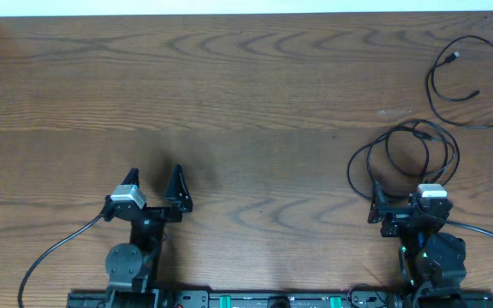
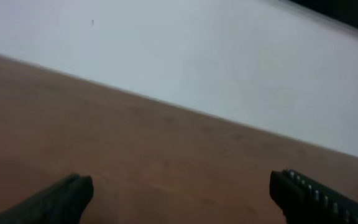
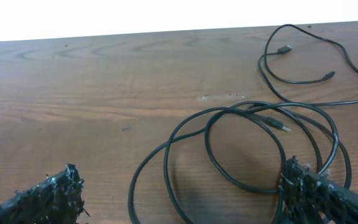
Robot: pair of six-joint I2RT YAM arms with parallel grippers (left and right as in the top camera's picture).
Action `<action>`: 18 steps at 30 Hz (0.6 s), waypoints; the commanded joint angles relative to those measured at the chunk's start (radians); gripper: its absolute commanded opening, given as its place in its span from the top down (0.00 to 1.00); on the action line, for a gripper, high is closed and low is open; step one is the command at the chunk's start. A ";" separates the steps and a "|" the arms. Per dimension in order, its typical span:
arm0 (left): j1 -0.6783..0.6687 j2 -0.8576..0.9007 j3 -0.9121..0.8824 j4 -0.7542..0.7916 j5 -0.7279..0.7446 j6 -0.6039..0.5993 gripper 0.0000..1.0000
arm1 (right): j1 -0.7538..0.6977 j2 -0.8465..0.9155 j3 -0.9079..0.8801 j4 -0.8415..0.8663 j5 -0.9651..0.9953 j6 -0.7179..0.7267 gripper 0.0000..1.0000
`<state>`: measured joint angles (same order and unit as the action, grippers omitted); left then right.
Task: Untangle cables
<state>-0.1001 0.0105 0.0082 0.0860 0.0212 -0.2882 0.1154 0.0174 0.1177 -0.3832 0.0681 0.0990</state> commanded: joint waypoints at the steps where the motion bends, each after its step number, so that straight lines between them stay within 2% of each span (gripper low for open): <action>1: -0.002 -0.006 -0.004 -0.010 -0.023 0.021 0.03 | 0.003 -0.003 -0.004 0.001 0.008 0.012 0.01; 5: -0.002 -0.006 -0.004 -0.046 -0.025 0.053 0.03 | 0.003 -0.003 -0.004 0.001 0.008 0.012 0.01; 10: -0.002 -0.006 -0.004 -0.162 -0.059 0.055 0.03 | 0.003 -0.003 -0.004 0.001 0.008 0.012 0.01; 18: -0.002 0.015 -0.004 -0.157 -0.058 0.055 0.03 | 0.003 -0.003 -0.004 0.001 0.008 0.012 0.01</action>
<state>-0.1001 0.0212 0.0135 -0.0200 0.0006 -0.2539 0.1154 0.0174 0.1173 -0.3832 0.0681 0.0990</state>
